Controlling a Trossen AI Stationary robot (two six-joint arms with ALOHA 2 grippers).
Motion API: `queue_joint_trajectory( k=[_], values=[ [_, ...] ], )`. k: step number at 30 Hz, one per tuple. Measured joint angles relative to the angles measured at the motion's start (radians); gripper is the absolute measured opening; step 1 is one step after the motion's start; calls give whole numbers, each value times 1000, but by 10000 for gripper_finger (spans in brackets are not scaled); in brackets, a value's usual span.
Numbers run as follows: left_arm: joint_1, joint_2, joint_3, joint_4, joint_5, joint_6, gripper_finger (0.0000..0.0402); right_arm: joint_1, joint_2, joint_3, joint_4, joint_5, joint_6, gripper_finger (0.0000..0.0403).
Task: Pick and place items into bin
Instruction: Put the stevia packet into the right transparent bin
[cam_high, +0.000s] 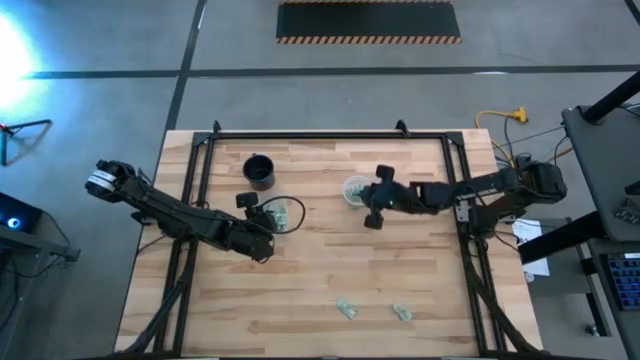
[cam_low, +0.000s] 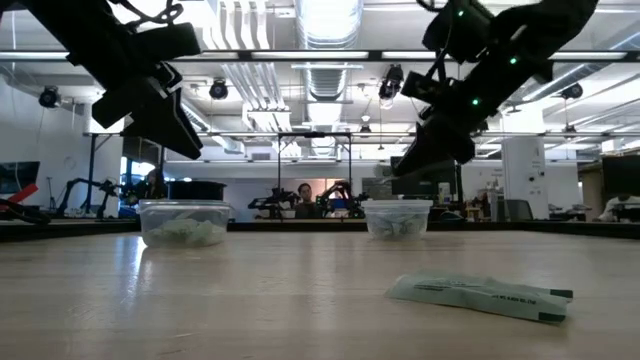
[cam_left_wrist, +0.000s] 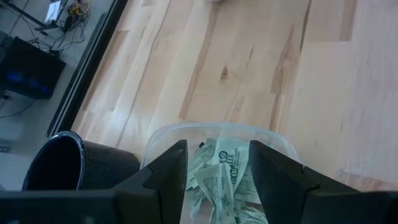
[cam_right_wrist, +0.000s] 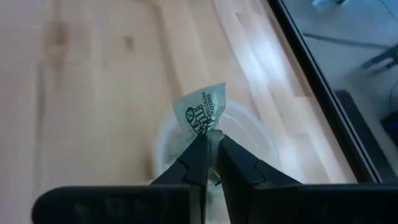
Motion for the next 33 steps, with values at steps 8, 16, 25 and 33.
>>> queue_joint_trajectory(
  k=[8,16,25,33],
  values=[
    [0,0,-2,0,-2,1,156,-88,2,-2,5,-66,0,30],
    [0,0,-2,12,-5,2,156,-89,2,-6,1,-64,3,109],
    [0,0,-2,11,-5,2,156,-14,-110,-7,-51,-227,6,185],
    [0,-1,-3,11,-5,-1,156,270,-158,-26,-107,-455,88,191]
  ],
)
